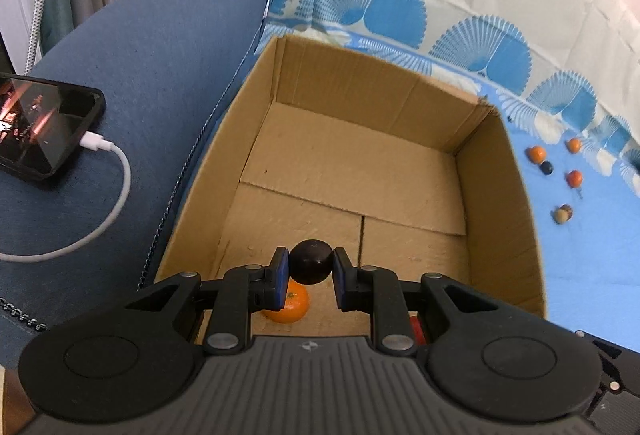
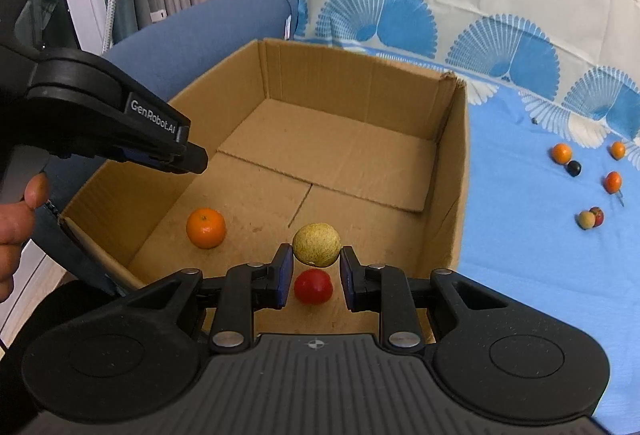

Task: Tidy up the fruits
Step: 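Open both tools to drop the plum and yellow tomato into the box, then lift both open tools up and back from the box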

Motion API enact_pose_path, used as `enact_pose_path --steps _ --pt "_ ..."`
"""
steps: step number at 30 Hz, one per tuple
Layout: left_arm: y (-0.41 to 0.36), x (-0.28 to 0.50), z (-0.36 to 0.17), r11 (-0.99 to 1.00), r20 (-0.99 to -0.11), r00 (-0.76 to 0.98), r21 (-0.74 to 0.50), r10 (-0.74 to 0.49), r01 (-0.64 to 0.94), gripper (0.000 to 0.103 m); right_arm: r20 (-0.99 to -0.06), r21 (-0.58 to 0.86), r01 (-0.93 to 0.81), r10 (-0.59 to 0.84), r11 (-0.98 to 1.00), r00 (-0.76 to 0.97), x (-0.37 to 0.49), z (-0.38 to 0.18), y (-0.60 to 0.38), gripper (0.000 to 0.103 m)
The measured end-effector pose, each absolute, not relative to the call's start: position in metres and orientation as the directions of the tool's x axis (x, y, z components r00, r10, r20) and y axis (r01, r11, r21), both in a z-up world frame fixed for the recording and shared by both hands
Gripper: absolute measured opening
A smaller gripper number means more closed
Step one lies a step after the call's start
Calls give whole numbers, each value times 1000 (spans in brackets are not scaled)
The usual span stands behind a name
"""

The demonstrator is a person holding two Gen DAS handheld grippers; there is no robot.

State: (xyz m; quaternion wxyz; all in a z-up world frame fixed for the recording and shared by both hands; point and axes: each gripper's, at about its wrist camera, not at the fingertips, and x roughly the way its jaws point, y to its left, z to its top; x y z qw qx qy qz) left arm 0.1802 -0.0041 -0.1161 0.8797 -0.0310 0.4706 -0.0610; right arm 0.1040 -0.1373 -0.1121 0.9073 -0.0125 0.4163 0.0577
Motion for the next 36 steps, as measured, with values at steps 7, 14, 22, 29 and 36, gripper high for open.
enact_pose_path --steps 7,14,22,29,36 --pt "-7 191 -136 994 -847 522 -71 -103 81 25 -777 16 -127 92 992 623 111 -125 -137 27" --pt "-9 197 -145 984 -845 508 -108 -167 144 44 -786 -26 -156 76 987 613 121 -135 -135 27" --pt "-11 175 -120 986 -799 584 -68 -143 149 103 -765 -71 -200 76 977 640 116 -114 -134 86" --pt "4 128 -103 993 -846 520 -80 -116 91 103 -788 39 -68 73 997 611 55 -84 -146 93" --pt "16 76 -73 998 -833 551 -38 -57 47 103 -726 46 -25 51 999 685 15 -51 -139 95"
